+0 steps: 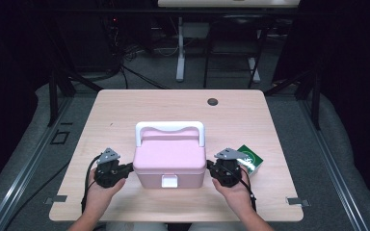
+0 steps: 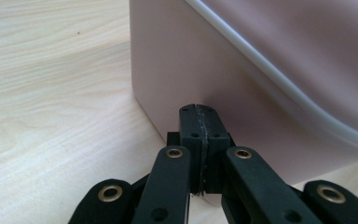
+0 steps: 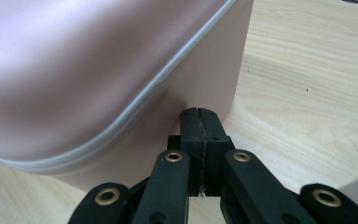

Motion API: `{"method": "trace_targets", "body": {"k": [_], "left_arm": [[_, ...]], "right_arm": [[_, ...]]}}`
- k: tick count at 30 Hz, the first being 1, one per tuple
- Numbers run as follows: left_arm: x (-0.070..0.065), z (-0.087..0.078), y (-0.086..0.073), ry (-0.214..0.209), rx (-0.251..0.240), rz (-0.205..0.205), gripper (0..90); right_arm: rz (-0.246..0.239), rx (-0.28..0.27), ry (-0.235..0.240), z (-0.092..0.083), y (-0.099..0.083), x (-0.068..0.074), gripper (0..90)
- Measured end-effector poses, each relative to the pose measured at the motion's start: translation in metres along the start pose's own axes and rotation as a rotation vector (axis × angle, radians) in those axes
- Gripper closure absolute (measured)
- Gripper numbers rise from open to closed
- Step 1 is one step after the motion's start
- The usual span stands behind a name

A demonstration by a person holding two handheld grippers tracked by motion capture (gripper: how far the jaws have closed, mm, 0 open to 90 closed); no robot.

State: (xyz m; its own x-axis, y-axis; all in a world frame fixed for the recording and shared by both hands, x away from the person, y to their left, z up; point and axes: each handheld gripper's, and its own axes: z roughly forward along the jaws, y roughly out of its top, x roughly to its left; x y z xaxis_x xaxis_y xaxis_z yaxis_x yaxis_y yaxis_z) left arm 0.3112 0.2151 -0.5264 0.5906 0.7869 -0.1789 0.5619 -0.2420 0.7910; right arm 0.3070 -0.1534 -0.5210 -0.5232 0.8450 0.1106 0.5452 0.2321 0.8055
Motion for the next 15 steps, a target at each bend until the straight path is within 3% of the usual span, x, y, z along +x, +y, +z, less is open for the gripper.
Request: {"method": "trace_targets", "body": {"k": [5,9,15], "left_arm": [[-0.0057,-0.0006,-0.0006,0.014,0.004,0.032,89.8],[-0.0073,-0.0019,-0.0019,0.005,0.008,0.032,89.9],[-0.0063,-0.0010,-0.0039,-0.010,0.011,0.038,89.8]], "right_arm": [[-0.008,-0.020,-0.013,-0.0066,-0.0077,0.0031,90.0],[-0.052,-0.027,-0.041,-0.0077,-0.0094,0.0059,90.0],[-0.045,-0.020,-0.032,-0.0076,-0.0114,0.0050,90.0]]}}
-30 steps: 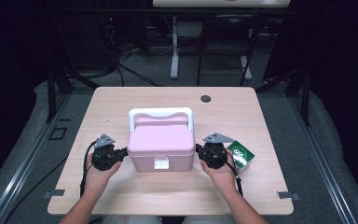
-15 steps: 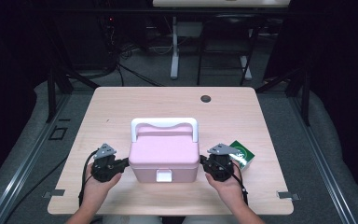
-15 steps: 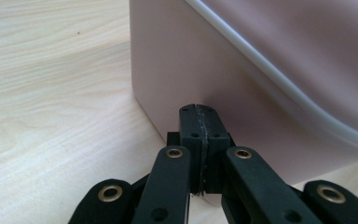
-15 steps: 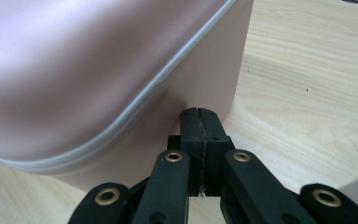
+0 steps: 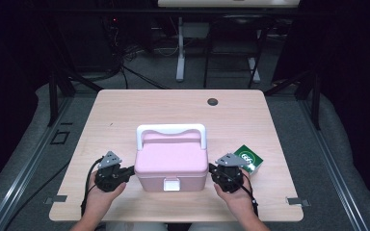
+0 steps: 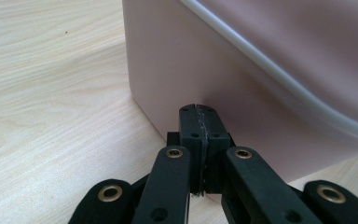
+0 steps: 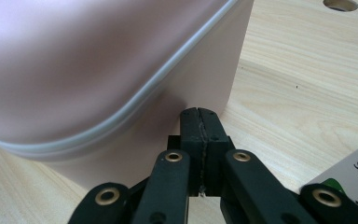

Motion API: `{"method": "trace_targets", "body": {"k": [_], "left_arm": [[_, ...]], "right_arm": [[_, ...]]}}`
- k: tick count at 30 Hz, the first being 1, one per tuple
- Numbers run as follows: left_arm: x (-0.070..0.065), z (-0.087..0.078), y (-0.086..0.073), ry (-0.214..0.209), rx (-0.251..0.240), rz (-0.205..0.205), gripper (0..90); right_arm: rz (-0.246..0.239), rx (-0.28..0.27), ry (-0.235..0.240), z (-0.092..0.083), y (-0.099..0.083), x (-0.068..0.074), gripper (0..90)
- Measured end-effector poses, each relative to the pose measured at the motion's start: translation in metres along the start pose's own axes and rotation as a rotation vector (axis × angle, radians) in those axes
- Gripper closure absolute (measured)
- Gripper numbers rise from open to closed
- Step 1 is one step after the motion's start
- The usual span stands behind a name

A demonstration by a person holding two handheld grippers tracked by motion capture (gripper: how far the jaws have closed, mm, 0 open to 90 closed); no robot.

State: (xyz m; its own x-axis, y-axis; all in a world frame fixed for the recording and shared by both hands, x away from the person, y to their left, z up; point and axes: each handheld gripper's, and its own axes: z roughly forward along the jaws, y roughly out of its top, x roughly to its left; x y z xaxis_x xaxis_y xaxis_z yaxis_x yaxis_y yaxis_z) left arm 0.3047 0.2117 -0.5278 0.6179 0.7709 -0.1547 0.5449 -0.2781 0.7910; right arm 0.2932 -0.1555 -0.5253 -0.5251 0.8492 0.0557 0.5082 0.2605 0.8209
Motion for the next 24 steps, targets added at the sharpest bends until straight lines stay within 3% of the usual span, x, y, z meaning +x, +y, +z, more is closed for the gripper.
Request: {"method": "trace_targets", "body": {"k": [7,17,24], "left_arm": [[-0.0012,0.0028,-0.0010,0.019,0.019,0.019,89.7],[0.0034,0.0028,-0.0017,-0.010,0.015,0.006,88.5],[0.0080,0.0004,-0.0001,-0.013,0.008,-0.004,80.8]], "right_arm": [[0.005,0.003,0.010,0.0000,-0.0006,-0.0011,90.0],[0.003,0.007,0.021,0.0004,-0.0014,-0.0027,89.8],[0.016,0.017,0.036,0.0014,-0.0013,-0.0093,79.7]]}}
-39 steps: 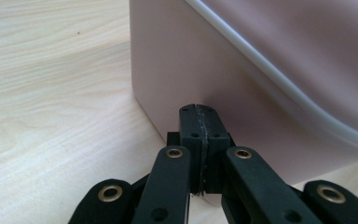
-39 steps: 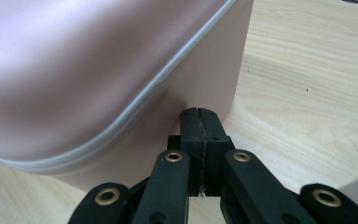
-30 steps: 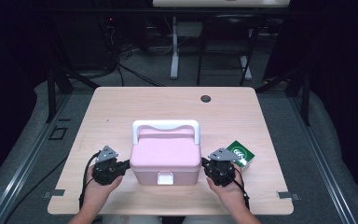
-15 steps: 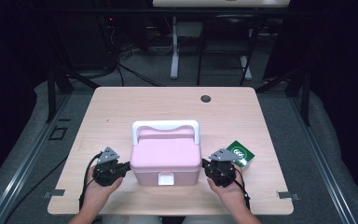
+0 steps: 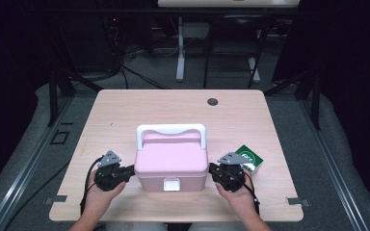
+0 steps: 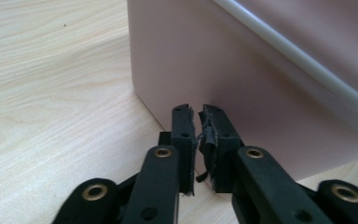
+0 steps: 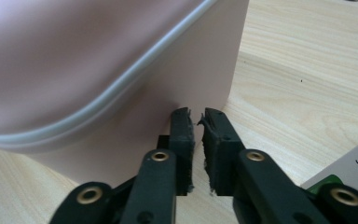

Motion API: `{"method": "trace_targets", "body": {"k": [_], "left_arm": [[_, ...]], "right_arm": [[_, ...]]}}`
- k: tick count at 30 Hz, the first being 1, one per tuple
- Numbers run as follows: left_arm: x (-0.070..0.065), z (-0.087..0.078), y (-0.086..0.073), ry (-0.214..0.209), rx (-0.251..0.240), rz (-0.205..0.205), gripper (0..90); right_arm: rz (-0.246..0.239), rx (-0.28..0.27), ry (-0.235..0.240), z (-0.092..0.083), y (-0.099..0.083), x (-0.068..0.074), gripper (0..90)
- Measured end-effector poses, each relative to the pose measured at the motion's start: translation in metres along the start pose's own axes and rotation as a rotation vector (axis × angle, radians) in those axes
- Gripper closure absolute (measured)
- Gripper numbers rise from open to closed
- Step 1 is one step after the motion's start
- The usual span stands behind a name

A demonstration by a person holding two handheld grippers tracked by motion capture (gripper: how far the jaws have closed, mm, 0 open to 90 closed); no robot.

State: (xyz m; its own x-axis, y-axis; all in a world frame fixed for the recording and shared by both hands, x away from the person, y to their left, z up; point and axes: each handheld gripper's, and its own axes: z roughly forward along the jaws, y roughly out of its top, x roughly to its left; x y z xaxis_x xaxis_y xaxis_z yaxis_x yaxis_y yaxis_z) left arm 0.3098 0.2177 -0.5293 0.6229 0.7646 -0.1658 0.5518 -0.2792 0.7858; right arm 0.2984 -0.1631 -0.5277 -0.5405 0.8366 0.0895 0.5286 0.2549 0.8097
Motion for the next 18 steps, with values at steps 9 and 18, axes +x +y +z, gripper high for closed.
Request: {"method": "trace_targets", "body": {"k": [9,18], "left_arm": [[0.007,-0.007,0.002,0.002,-0.012,-0.011,70.9],[0.016,-0.024,0.010,0.006,-0.039,-0.034,67.0]], "right_arm": [[0.003,0.001,0.014,-0.005,0.002,-0.007,71.0],[0.027,0.007,0.036,-0.014,0.008,-0.014,65.2]]}}
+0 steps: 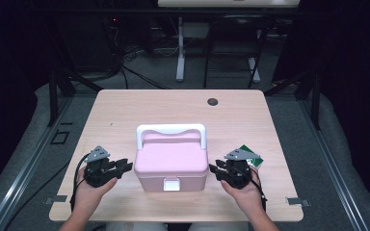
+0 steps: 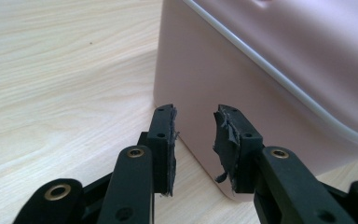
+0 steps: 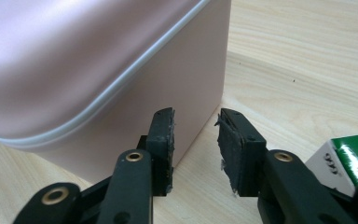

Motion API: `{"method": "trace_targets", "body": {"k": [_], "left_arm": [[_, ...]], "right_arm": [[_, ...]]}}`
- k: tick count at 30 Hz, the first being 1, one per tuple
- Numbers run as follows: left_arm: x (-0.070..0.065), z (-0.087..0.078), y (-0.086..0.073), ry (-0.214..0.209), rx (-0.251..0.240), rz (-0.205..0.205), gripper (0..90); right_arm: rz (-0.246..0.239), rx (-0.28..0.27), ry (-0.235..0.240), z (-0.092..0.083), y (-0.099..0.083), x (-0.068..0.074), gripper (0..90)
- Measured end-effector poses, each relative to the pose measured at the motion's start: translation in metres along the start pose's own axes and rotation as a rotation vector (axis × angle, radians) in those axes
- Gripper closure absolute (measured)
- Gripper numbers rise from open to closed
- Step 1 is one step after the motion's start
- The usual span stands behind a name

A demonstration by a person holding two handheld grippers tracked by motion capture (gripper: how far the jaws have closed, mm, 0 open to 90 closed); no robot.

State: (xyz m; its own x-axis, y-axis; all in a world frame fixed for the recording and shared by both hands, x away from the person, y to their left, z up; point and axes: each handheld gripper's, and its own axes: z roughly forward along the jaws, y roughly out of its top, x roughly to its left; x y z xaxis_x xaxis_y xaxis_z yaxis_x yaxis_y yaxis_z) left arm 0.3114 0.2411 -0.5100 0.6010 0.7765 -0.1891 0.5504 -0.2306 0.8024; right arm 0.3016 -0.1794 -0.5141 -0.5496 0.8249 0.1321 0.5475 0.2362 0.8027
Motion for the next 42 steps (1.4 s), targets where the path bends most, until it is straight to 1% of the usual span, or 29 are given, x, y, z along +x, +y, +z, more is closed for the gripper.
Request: {"method": "trace_targets", "body": {"k": [2,5,7,11,16,23,27,29,34,35,37,38,39,40,41,42], "left_arm": [[0.002,-0.003,0.001,-0.001,-0.006,-0.009,66.0],[0.003,-0.008,0.003,-0.005,-0.014,-0.017,63.6],[0.004,-0.009,0.003,-0.004,-0.013,-0.015,62.8],[0.003,-0.010,0.005,-0.008,-0.010,-0.018,61.7],[0.002,-0.013,0.010,-0.015,-0.014,-0.002,61.4],[0.002,-0.019,0.015,-0.035,-0.025,-0.020,61.2],[0.000,-0.021,0.018,-0.041,-0.033,-0.018,61.2],[0.000,-0.022,0.019,-0.040,-0.027,-0.017,61.1],[-0.002,-0.021,0.025,-0.049,-0.030,-0.019,61.1],[-0.004,-0.021,0.032,-0.053,-0.036,-0.010,61.1],[-0.007,-0.021,0.040,-0.058,-0.039,0.007,59.7],[-0.007,-0.021,0.040,-0.058,-0.039,0.007,58.9],[-0.011,-0.021,0.049,-0.059,-0.037,0.030,58.0],[-0.012,-0.021,0.053,-0.060,-0.039,0.038,57.2],[-0.012,-0.021,0.053,-0.060,-0.039,0.038,56.1],[-0.014,-0.020,0.061,-0.072,-0.044,0.045,55.2]], "right_arm": [[-0.003,-0.003,-0.006,-0.003,0.002,-0.001,64.1],[0.006,-0.018,-0.004,-0.007,0.004,-0.003,64.1],[0.015,-0.023,-0.005,-0.010,0.004,-0.005,63.8],[0.014,-0.029,0.003,-0.014,0.005,-0.009,63.9],[0.018,-0.046,0.012,-0.020,0.011,-0.011,63.9],[0.014,-0.037,0.028,-0.023,0.014,-0.012,63.9],[0.007,-0.039,0.037,-0.024,0.018,-0.011,63.8],[0.004,-0.035,0.039,-0.025,0.019,-0.010,63.8],[0.006,-0.040,0.064,-0.026,0.026,-0.009,63.5],[0.006,-0.040,0.064,-0.026,0.026,-0.009,63.5],[-0.010,-0.053,0.072,-0.029,0.036,-0.007,63.1],[-0.010,-0.053,0.072,-0.029,0.036,-0.007,63.1],[-0.023,-0.060,0.079,-0.030,0.043,-0.005,61.7],[-0.029,-0.064,0.084,-0.030,0.046,-0.004,61.0],[-0.029,-0.064,0.084,-0.030,0.046,-0.004,61.0],[-0.029,-0.070,0.098,-0.029,0.052,-0.003,59.9]]}}
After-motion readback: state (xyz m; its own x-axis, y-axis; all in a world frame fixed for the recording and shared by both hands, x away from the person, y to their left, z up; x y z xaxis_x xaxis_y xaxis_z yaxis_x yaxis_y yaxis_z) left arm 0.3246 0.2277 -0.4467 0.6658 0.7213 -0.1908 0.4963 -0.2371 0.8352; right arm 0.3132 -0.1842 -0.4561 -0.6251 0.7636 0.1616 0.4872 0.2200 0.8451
